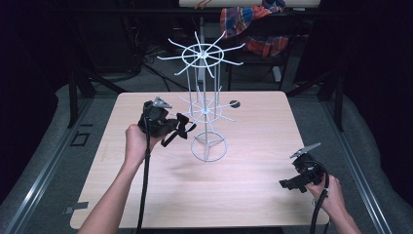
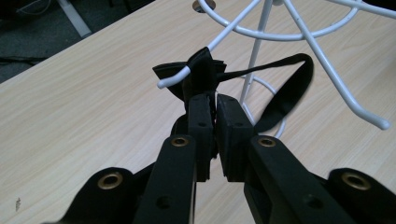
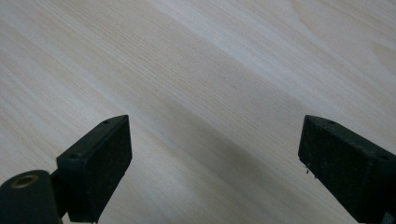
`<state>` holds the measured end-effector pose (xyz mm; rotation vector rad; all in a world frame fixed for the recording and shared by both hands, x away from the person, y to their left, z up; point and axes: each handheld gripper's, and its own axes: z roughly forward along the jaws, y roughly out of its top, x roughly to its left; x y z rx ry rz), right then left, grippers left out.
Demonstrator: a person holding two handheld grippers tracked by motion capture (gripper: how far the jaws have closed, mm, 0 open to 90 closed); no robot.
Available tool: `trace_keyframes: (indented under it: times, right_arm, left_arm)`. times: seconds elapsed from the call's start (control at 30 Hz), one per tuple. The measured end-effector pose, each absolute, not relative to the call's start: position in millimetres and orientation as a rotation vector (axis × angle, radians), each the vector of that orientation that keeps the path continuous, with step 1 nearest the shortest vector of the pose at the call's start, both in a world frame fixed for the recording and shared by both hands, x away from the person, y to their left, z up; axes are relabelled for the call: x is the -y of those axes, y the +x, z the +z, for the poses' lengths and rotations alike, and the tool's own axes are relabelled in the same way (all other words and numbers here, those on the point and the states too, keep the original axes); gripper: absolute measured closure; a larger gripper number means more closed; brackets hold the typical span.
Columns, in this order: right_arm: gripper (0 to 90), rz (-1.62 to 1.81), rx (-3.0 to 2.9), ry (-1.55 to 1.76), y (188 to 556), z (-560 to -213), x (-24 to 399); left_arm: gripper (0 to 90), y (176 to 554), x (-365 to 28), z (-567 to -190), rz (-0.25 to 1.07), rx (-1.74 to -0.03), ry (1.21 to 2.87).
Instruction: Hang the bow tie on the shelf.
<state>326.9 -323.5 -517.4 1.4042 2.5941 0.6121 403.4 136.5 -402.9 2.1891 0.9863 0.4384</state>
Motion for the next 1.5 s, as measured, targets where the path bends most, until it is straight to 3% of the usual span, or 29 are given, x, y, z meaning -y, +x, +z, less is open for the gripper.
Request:
trace_keyframes:
  times: [0.3, 0.47, 0.73, 0.97, 1.5]
  right_arm:
    - [9.3, 0.619, -2.605, 1.386, 331.0, -518.0, 319.1]
    - [9.3, 0.614, -2.599, 1.38, 330.8, -516.6, 319.4]
    - [9.3, 0.62, -2.599, 1.385, 330.2, -515.8, 320.1]
    - [9.3, 0.607, -2.605, 1.371, 329.6, -514.5, 320.4]
    - [9.3, 0.626, -2.588, 1.376, 328.2, -513.6, 318.9]
  left_arm:
    - [72.6, 400.5, -142.4, -402.3, 0.436, -1.006, 2.181]
    - [61.1, 400.0, -146.9, -402.4, 0.451, -1.036, 2.169]
    - [31.4, 395.9, -157.8, -405.1, 0.434, -1.109, 2.148]
    - [17.2, 385.8, -169.1, -406.9, 0.453, -1.128, 2.184]
    - [0.7, 369.4, -199.5, -428.6, 0.442, -1.23, 2.214]
